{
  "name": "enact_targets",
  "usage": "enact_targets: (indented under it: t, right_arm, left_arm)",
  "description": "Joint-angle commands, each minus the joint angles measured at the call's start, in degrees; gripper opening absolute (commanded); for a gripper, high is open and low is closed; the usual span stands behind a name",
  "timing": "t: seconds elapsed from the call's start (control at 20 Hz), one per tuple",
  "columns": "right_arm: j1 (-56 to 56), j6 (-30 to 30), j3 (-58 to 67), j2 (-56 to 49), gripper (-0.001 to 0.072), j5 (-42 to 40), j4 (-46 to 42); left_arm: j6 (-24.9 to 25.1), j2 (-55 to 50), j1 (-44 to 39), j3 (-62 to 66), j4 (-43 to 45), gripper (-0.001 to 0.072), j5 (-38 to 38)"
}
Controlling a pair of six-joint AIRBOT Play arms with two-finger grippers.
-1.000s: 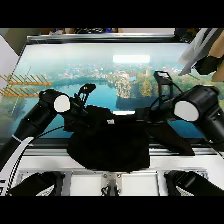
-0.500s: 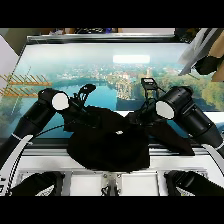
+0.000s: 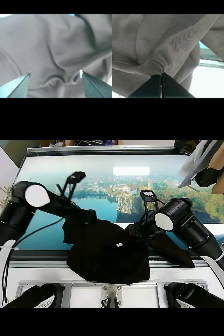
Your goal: Fold the clothes and pants, and hang the long-sleeved shirts on hangers.
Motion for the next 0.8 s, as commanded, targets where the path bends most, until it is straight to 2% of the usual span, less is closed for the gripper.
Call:
enact_targets:
  t: [0.0, 0.1, 0.35, 0.55, 0.75]
  right_arm:
    - [0.0, 0.0, 0.0, 0.0, 0.0020, 0.0, 0.0]
    - [0.0, 0.0, 0.0, 0.0, 0.0020, 0.0, 0.0]
    - [0.1, 0.0, 0.0, 0.0, 0.0020, 0.0, 0.0]
    - [0.1, 0.0, 0.0, 0.0, 0.0020, 0.0, 0.0]
    - [0.1, 0.0, 0.0, 0.0, 0.0020, 0.0, 0.0]
  left_arm:
    - [3.3, 0.0, 10.0, 1.6, 0.3, 0.0694, 0.5]
    - [4.4, -0.2, 17.4, 1.6, 2.0, 0.0694, 2.1]
    - [4.5, -0.8, 32.9, 1.6, 20.6, 0.0695, 11.7]
    - [4.5, -6.4, 43.9, 1.6, 22.2, 0.0694, 20.1]
    - [6.0, -16.5, 48.7, 1.6, 24.4, 0.0694, 26.6]
